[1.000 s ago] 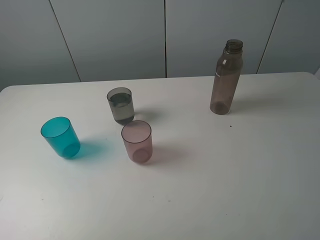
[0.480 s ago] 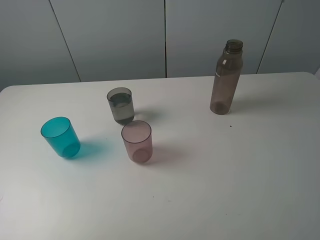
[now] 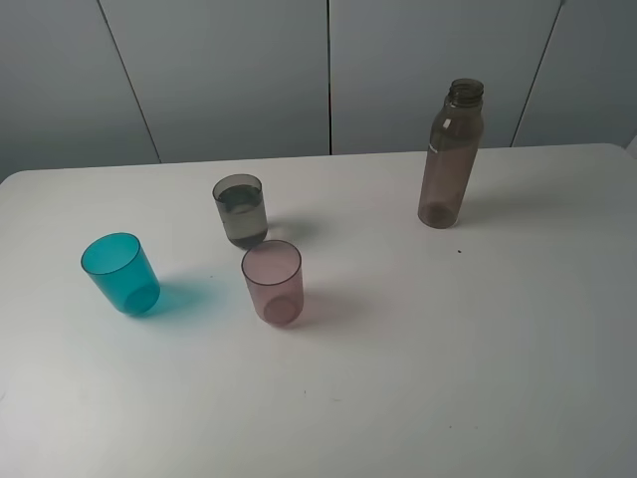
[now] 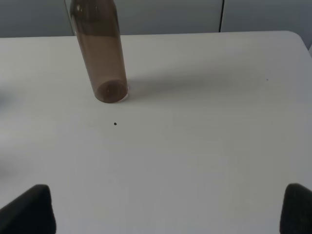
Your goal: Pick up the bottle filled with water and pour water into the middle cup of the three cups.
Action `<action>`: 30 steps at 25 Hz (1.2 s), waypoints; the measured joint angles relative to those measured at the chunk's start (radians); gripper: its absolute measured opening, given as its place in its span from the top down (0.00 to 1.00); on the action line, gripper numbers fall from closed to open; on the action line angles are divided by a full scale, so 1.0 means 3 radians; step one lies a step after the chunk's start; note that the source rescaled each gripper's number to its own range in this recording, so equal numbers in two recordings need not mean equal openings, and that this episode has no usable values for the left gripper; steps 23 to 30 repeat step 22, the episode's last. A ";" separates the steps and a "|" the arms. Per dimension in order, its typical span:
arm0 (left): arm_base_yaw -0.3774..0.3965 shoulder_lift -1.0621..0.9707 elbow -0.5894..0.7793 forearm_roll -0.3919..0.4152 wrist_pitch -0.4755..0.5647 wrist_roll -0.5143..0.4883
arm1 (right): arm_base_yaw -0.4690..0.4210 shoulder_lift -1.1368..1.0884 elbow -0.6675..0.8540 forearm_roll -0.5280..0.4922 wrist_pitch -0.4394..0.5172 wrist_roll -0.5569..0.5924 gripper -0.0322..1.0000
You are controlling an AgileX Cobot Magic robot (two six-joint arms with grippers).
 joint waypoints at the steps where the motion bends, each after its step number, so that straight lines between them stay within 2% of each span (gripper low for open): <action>1: 0.0000 0.0000 0.0000 0.0000 0.0000 0.0000 | 0.0000 0.0000 0.0000 0.0000 0.0000 0.0000 0.00; 30: 0.0000 0.0000 0.0000 0.0000 0.0000 -0.0006 | 0.0000 0.0000 0.0000 0.0000 0.0000 0.0000 0.00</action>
